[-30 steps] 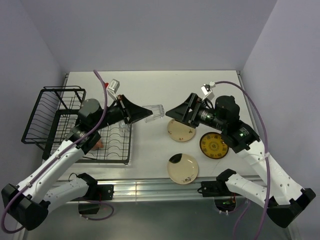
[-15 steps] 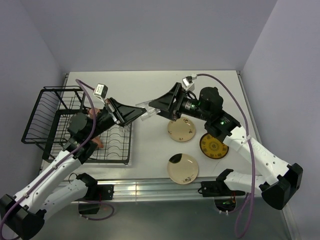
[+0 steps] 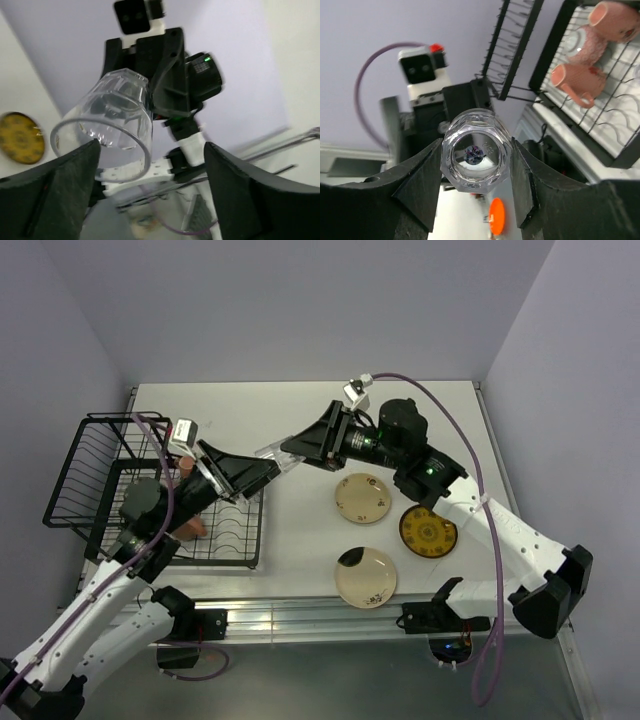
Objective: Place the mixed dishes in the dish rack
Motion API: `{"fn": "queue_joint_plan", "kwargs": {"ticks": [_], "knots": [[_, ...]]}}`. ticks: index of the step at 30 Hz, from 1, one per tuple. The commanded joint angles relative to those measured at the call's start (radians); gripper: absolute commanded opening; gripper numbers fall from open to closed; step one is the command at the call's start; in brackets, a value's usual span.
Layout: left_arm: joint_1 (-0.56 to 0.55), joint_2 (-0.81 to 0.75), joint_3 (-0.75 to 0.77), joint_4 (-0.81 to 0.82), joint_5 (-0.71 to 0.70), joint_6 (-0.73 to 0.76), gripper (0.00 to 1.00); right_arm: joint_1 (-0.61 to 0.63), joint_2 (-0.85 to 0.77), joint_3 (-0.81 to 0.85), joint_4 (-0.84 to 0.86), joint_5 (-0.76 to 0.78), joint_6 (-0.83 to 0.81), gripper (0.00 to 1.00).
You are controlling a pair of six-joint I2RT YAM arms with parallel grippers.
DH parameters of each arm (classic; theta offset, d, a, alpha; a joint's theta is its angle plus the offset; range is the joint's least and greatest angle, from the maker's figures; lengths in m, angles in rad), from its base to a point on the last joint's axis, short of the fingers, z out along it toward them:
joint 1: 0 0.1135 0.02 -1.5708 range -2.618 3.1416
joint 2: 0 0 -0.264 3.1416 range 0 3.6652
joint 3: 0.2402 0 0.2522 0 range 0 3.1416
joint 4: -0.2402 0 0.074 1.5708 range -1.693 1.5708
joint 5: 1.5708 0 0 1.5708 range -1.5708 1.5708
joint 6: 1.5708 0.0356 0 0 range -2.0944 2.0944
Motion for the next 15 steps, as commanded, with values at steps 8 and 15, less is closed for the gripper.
{"fn": "queue_joint_plan", "kwargs": {"ticks": [8,15], "knots": [[-0.002,-0.145,0.447,-0.95,-0.395,0.427,0.99,0.091,0.221,0.319,-0.288,0.222,-0.386,0.0],[-0.001,-0.223,0.515,-1.146,-0.533,0.442,0.99,0.254,0.471,0.431,-0.4,0.438,-0.591,0.0]]}}
